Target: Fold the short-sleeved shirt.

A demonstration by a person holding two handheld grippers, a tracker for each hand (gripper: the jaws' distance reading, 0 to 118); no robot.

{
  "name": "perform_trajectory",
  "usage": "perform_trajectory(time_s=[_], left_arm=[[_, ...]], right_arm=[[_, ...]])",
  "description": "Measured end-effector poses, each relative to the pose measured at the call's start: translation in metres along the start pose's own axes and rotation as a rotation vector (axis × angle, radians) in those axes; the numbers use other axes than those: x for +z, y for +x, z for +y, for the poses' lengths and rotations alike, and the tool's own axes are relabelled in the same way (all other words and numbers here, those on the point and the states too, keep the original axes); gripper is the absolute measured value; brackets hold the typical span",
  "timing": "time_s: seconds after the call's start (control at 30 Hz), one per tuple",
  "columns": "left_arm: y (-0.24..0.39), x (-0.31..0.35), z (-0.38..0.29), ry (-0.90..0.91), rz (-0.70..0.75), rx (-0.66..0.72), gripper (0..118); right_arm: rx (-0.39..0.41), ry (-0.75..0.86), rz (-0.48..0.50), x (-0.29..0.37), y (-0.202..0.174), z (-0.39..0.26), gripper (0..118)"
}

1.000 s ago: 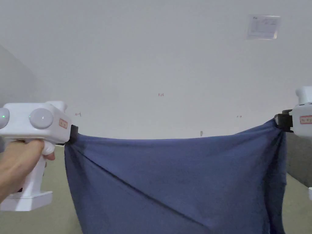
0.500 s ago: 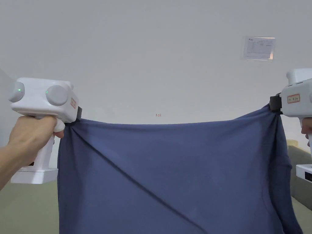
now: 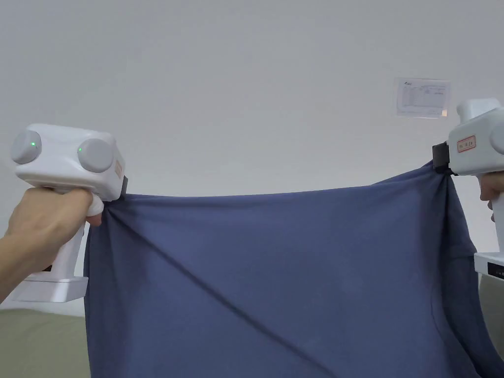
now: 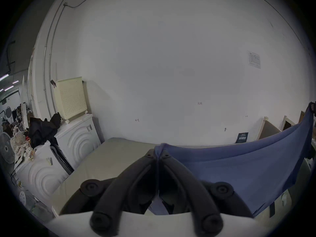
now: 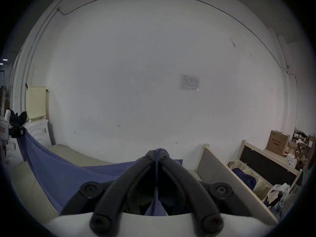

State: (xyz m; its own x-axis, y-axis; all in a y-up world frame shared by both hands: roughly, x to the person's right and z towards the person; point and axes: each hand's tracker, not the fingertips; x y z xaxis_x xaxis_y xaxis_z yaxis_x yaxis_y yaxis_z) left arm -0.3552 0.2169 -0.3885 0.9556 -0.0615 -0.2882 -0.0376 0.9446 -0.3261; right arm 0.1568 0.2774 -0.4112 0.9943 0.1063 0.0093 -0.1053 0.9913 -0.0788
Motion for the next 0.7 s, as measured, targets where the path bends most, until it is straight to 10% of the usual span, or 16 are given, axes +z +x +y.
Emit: perform_trajectory(time_s=[0.33,0.7], left_arm=[[0.021,-0.079,-0.035,0.018,0.049,-0.023,2],[0.004,-0.122,-0.198,-0.217,-0.012,-0.049,2]], right_arm=[[0.02,-0.055,-0.017,-0.073,-0.02,-0.049,0],[0.012,-0.331,0.101,-0.055,-0.039,-0.242,0]])
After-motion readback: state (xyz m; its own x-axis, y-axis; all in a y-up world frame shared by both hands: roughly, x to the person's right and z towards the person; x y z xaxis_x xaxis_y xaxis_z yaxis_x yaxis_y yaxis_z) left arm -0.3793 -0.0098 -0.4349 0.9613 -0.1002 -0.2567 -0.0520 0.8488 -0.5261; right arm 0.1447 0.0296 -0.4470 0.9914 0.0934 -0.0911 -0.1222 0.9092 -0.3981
